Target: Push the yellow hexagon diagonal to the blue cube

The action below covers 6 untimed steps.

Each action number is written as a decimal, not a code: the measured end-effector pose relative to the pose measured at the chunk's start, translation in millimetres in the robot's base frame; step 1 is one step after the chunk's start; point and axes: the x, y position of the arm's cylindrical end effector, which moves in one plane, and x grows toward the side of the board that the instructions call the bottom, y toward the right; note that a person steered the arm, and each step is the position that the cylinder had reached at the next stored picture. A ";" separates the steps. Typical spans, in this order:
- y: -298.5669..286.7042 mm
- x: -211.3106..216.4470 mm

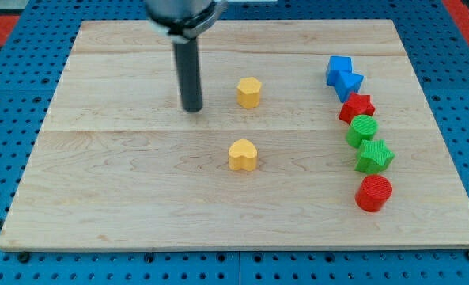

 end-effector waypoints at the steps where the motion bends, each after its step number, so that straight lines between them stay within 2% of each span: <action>1: 75.2 -7.8; 2: 139.0 -66.7; 3: 144.9 -86.1; 4: 86.3 -15.9; 5: 46.0 -36.1; 6: 97.1 -92.5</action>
